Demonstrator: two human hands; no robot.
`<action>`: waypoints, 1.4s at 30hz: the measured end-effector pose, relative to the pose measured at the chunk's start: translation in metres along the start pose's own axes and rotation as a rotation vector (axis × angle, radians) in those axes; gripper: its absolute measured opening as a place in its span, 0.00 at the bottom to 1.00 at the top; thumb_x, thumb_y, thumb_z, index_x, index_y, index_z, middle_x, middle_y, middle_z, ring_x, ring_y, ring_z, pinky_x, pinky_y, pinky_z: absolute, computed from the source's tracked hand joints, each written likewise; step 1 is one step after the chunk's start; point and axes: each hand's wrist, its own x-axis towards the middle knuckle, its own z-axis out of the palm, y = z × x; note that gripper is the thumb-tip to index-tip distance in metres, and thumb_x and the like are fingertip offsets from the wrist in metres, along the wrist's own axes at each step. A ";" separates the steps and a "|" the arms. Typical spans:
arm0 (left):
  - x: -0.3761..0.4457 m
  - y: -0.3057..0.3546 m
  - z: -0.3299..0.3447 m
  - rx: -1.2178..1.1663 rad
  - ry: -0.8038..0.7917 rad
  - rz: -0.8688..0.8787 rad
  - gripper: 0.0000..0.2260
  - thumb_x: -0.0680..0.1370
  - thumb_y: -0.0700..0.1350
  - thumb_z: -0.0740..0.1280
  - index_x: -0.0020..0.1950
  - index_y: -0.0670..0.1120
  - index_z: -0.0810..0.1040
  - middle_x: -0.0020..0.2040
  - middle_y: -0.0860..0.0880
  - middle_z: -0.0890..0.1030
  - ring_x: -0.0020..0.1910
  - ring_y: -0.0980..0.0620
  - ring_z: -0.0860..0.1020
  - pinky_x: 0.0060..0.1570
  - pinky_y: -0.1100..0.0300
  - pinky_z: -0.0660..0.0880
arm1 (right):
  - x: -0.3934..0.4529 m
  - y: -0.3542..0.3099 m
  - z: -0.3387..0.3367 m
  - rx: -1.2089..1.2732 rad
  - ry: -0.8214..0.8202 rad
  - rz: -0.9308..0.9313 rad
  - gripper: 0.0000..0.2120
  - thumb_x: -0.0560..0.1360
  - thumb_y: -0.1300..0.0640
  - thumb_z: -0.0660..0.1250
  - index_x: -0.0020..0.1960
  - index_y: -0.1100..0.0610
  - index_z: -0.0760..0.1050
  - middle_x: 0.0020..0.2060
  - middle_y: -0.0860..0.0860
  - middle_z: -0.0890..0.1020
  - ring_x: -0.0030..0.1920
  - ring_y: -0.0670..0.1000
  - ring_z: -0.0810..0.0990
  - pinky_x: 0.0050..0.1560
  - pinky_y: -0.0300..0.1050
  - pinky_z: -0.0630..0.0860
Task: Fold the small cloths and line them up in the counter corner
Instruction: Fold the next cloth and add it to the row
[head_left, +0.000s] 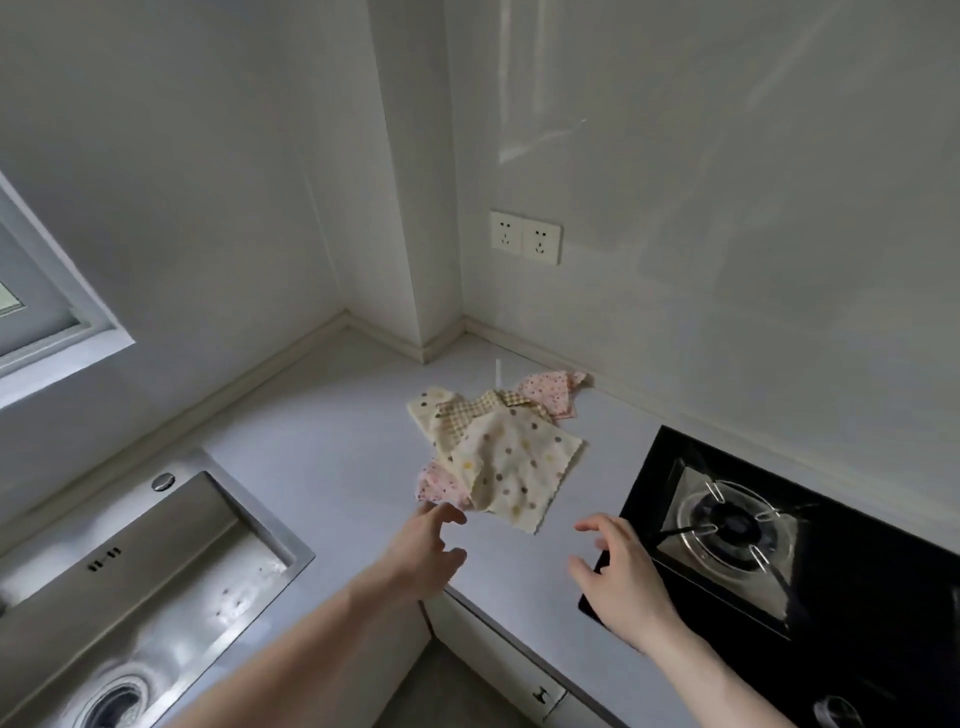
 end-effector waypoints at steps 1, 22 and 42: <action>0.009 -0.006 0.000 0.030 -0.009 0.002 0.20 0.77 0.47 0.69 0.69 0.54 0.73 0.68 0.52 0.70 0.52 0.52 0.79 0.57 0.59 0.75 | 0.003 -0.001 0.004 -0.010 0.003 0.010 0.15 0.79 0.53 0.68 0.64 0.44 0.70 0.65 0.39 0.68 0.65 0.43 0.72 0.55 0.35 0.70; 0.155 -0.112 0.118 0.198 0.488 0.332 0.26 0.83 0.62 0.53 0.81 0.62 0.52 0.78 0.58 0.61 0.77 0.52 0.57 0.77 0.50 0.53 | 0.122 0.105 0.144 -0.484 0.148 -0.147 0.32 0.75 0.34 0.59 0.77 0.41 0.63 0.73 0.36 0.63 0.75 0.42 0.61 0.75 0.43 0.58; 0.159 -0.123 0.136 0.160 0.750 0.487 0.11 0.73 0.45 0.63 0.54 0.53 0.78 0.63 0.51 0.73 0.63 0.42 0.70 0.67 0.47 0.67 | 0.094 0.120 0.184 -0.455 0.454 -0.336 0.07 0.83 0.48 0.59 0.47 0.47 0.67 0.49 0.46 0.74 0.51 0.51 0.71 0.47 0.45 0.68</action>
